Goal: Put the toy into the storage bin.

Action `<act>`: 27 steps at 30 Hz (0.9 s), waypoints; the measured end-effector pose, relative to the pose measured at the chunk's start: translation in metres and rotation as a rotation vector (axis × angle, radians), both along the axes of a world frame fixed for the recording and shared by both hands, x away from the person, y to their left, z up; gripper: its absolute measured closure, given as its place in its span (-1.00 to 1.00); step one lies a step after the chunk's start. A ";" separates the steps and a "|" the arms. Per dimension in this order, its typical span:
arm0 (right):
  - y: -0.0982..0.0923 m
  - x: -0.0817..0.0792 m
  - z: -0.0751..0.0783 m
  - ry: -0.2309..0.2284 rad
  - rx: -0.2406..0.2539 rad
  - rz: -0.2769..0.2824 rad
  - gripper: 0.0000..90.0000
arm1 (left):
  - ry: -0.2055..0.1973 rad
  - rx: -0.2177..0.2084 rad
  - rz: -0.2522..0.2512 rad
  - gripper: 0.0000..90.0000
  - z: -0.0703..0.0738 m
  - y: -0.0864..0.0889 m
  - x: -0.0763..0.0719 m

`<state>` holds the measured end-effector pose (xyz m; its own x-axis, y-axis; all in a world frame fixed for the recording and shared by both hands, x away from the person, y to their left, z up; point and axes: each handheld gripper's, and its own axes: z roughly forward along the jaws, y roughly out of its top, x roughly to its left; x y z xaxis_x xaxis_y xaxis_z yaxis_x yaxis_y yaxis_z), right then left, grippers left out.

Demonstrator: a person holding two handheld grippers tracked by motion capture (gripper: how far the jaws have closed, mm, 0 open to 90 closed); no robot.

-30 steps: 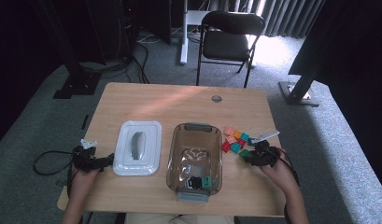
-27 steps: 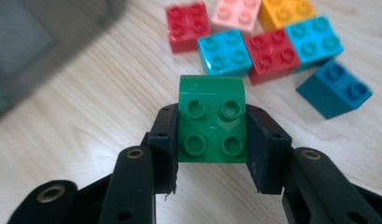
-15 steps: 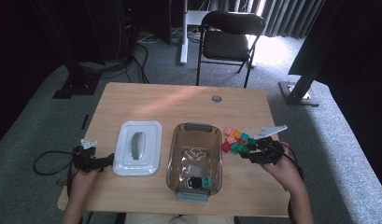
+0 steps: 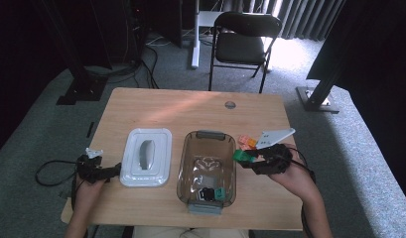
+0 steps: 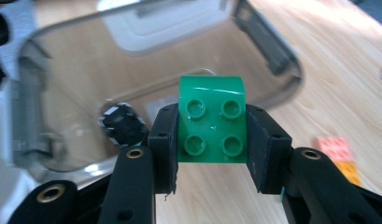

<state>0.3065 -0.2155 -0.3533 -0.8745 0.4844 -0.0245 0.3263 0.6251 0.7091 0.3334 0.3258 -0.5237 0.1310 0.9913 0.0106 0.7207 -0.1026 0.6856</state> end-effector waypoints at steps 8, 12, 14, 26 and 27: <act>0.026 -0.003 0.003 0.012 -0.015 0.113 0.31 | 0.000 0.000 0.000 -0.98 0.000 0.000 0.000; 0.041 -0.004 0.000 0.029 -0.041 0.166 0.31 | 0.000 0.000 0.000 -0.98 0.000 0.000 0.000; 0.049 -0.004 -0.002 0.031 -0.053 0.192 0.31 | 0.000 0.000 0.000 -0.98 0.000 0.000 0.000; 0.095 -0.006 -0.026 0.113 -0.139 0.347 0.31 | 0.000 0.000 0.000 -0.98 0.000 0.000 0.000; 0.099 -0.006 -0.029 0.120 -0.143 0.359 0.31 | 0.000 0.000 0.000 -0.98 0.000 0.000 0.000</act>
